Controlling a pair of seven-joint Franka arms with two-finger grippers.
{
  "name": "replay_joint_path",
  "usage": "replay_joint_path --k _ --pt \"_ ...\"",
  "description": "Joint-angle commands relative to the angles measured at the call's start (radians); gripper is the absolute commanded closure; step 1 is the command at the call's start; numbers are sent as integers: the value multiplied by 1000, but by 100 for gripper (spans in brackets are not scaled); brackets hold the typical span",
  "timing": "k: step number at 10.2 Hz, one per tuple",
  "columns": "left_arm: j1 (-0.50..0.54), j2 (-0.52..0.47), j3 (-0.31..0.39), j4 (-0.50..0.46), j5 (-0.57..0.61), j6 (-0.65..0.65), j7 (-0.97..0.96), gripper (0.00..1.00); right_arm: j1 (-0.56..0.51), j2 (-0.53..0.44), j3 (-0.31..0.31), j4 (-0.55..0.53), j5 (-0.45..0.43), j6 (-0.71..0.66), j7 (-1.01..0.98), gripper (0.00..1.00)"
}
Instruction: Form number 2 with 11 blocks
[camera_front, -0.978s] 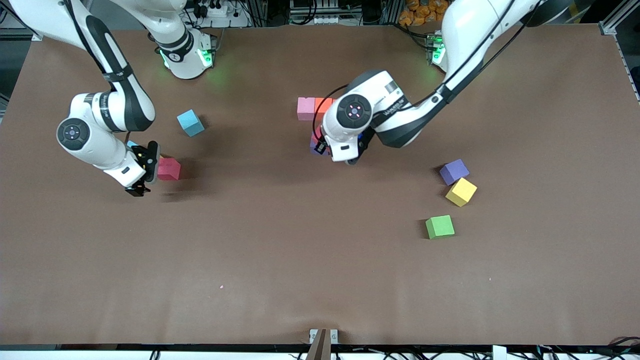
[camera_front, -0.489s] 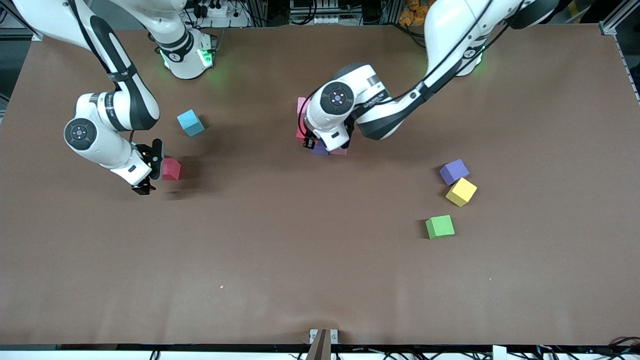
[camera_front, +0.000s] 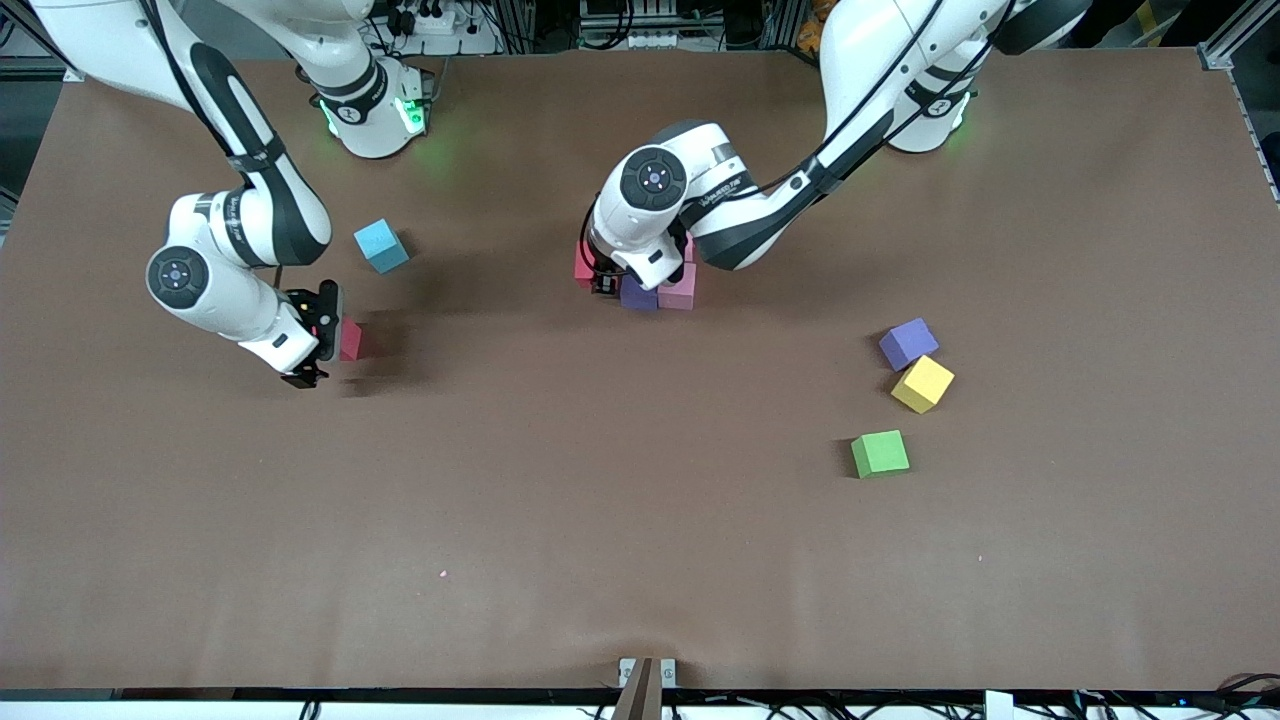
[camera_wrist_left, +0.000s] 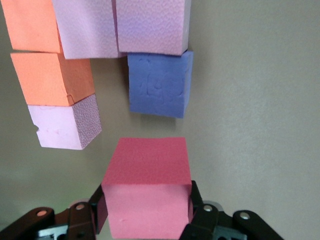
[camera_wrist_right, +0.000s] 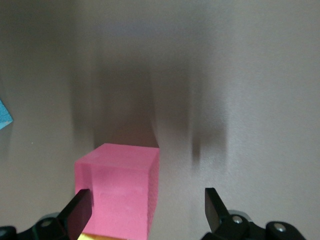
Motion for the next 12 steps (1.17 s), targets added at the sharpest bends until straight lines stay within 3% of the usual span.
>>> replay_joint_path --k 1,6,9,12 --pt "-15 -18 14 -46 18 76 -18 37 2 12 -2 -7 24 12 -25 0" --pt "-44 -43 20 -144 93 185 -67 37 2 3 1 -1 24 -8 -28 0" --pt "-32 -41 20 -181 93 249 -65 37 3 -98 5 -10 24 -77 -44 0" --pt "-45 -34 30 -202 95 293 -65 36 -3 -163 4 -119 24 -13 -69 0"
